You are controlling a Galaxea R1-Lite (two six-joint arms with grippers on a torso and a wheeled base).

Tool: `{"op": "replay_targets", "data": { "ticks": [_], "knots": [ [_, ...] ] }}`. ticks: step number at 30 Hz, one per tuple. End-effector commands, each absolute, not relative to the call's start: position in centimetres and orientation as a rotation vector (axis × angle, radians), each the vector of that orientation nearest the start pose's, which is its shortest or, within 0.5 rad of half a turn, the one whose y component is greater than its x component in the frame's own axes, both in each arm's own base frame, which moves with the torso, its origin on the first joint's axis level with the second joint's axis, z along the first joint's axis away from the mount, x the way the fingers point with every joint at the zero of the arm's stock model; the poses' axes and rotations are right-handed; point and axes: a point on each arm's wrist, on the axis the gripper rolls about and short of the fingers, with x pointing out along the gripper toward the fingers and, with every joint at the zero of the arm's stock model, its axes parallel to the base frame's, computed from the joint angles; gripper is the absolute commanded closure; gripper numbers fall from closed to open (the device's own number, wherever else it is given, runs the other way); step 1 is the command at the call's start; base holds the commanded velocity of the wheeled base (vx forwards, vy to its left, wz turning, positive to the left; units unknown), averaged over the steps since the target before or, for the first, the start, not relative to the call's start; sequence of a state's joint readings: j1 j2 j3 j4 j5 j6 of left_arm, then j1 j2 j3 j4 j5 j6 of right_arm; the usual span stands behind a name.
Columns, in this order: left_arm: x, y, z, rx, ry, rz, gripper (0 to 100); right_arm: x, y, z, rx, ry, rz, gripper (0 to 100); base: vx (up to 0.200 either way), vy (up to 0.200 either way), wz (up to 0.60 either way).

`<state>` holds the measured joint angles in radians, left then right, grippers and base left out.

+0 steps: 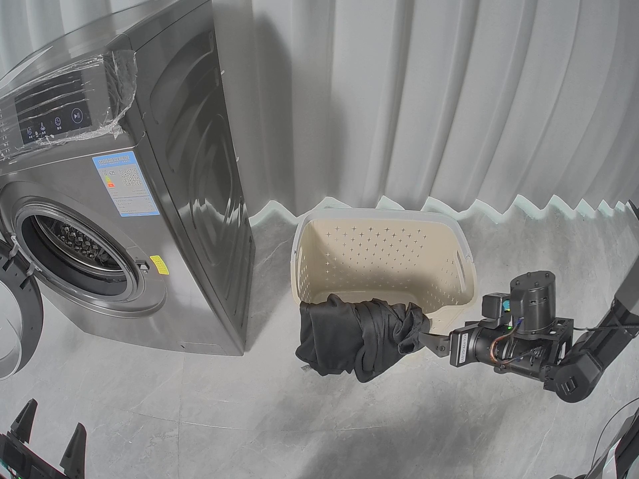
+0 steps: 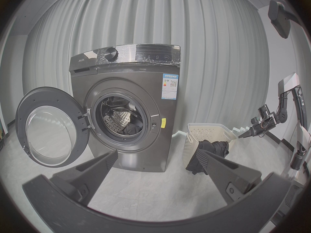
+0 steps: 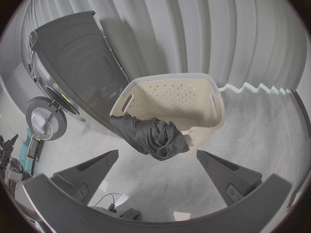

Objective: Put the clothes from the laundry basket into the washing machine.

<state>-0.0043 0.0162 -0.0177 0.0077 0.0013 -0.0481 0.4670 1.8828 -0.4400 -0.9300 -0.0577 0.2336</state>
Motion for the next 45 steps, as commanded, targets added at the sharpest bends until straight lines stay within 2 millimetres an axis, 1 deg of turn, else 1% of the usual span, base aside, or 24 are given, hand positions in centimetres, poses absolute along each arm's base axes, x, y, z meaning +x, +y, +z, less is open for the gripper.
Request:
{"op": "replay_targets", "data": {
  "ticks": [1, 4, 6, 7, 8, 9, 13, 18, 20, 21, 23, 30, 45],
  "knots": [
    [-2.3, 0.0, 7.6, -0.049, 0.006, -0.003, 0, 26.2, 13.4, 5.2, 0.081, 0.593, 0.337, 0, 0.0, 0.0, 0.0],
    [-2.3, 0.0, 7.6, -0.049, 0.006, -0.003, 0, 26.3, 13.4, 4.6, 0.077, 0.61, 0.334, 0, 0.0, 0.0, 0.0],
    [-2.3, 0.0, 7.6, -0.049, 0.006, -0.003, 0, 26.7, 13.5, 3.8, 0.074, 0.629, 0.325, 0, 0.0, 0.0, 0.0],
    [-2.3, 0.0, 7.6, -0.049, 0.006, -0.003, 0, 26.7, 13.5, 3.8, 0.074, 0.629, 0.325, 0, 0.0, 0.0, 0.0],
    [-2.3, 0.0, 7.6, -0.049, 0.006, -0.003, 0, 27.3, 13.8, 3.4, 0.08, 0.624, 0.326, 0, 0.0, 0.0, 0.0],
    [-2.3, 0.0, 7.6, -0.049, 0.006, -0.003, 0, 27.4, 13.8, 3.2, 0.08, 0.626, 0.323, 0, 0.0, 0.0, 0.0],
    [-2.3, 0.0, 7.6, -0.049, 0.006, -0.003, 0, 28.3, 14.6, 1.7, 0.104, 0.638, 0.318, 0, 0.0, 0.0, 0.0],
    [-2.3, 0.0, 7.6, -0.049, 0.006, -0.003, 0, 29.6, 15.4, 0.6, 0.111, 0.633, 0.28, 0, 0.0, 0.0, 0.0],
    [-2.3, 0.0, 7.6, -0.049, 0.006, -0.003, 0, 29.8, 15.5, 0.5, 0.121, 0.631, 0.276, 0, 0.0, 0.0, 0.0],
    [-2.3, 0.0, 7.6, -0.049, 0.006, -0.003, 0, 30.6, 16.0, 0.2, 0.151, 0.625, 0.27, 0, 0.0, 0.0, 0.0],
    [-2.3, 0.0, 7.6, -0.048, 0.006, 0.0, 0, 31.1, 16.4, 0.1, 0.159, 0.622, 0.269, 0, 0.0, 0.0, 0.0],
    [-2.3, 0.0, 7.6, -0.048, 0.006, 0.003, 0, 32.4, 17.1, -0.8, 0.162, 0.613, 0.271, 0, 0.0, 0.0, 0.0],
    [-2.3, 0.0, 7.6, -0.048, 0.006, 0.003, 0, 34.6, 17.8, -1.5, 0.189, 0.631, 0.224, 0, 0.0, 0.0, 0.0]
  ]
}}
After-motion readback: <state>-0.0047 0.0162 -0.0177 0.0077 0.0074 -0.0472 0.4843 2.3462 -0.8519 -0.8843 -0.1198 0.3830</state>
